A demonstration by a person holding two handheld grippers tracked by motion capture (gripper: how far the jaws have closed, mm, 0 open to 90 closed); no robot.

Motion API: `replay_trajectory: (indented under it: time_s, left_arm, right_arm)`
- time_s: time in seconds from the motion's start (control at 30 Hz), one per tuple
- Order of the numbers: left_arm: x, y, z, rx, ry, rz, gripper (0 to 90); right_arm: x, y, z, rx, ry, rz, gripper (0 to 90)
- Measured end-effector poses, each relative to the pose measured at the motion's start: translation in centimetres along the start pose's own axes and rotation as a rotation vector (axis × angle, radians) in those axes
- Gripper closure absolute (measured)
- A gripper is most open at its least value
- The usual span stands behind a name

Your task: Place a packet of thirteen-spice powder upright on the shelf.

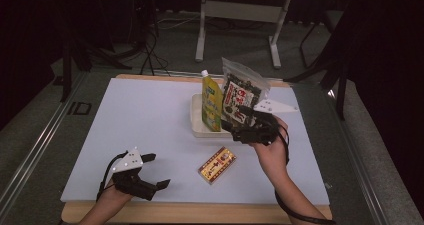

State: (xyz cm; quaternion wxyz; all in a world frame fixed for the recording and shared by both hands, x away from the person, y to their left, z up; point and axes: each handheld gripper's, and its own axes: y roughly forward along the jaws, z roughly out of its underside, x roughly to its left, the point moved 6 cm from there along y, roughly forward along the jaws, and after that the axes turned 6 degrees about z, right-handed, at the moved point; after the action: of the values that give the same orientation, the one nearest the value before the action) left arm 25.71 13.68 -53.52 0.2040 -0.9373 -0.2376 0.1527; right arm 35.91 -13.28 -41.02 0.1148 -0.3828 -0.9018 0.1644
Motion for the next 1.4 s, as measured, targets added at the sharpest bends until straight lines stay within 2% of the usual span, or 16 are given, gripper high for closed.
replay_trajectory:
  time_s: [0.07,0.33,0.57,0.73,0.8,0.9,1.1,1.17,1.27,1.37,1.4]
  left_arm:
    - [0.0,0.1,-0.2,0.003,-0.008,-0.008,1.8]
    - [-0.1,0.2,-1.1,-0.008,-0.024,0.006,1.8]
    - [-0.5,0.3,-1.8,-0.006,-0.027,0.008,1.9]
    - [-0.4,0.6,-2.2,0.016,-0.036,0.0,1.9]
    - [-0.4,1.0,-2.4,0.032,-0.043,-0.011,1.9]
    - [-0.7,1.8,-2.5,0.057,-0.044,-0.005,1.9]
    - [-1.5,3.9,-2.8,0.104,-0.032,0.024,1.9]
    - [-1.7,4.5,-2.9,0.121,-0.027,0.029,1.9]
    - [-1.9,5.2,-3.1,0.144,-0.017,0.036,1.9]
    - [-2.0,5.4,-3.2,0.146,-0.017,0.038,1.9]
    - [-2.0,6.0,-3.7,0.151,-0.018,0.044,1.9]
  right_arm:
    - [0.1,-0.6,0.6,-0.001,-0.008,-0.01,15.3]
    - [0.2,-2.4,3.1,0.016,-0.04,-0.031,16.2]
    - [0.2,-3.6,5.1,0.041,-0.032,-0.046,16.2]
    - [0.1,-4.9,6.0,0.032,-0.049,-0.044,16.1]
    - [0.0,-5.4,6.3,0.036,-0.058,-0.039,16.0]
    - [-0.2,-6.3,6.7,0.032,-0.074,-0.026,16.0]
    - [-0.9,-7.8,7.4,0.012,-0.068,-0.003,15.5]
    - [-1.3,-8.3,7.6,0.009,-0.08,0.021,14.8]
    - [-1.4,-8.9,7.9,0.007,-0.087,0.021,14.3]
    - [-1.6,-9.2,8.2,0.003,-0.093,0.031,14.3]
    - [-1.6,-9.2,8.2,0.003,-0.093,0.031,14.4]
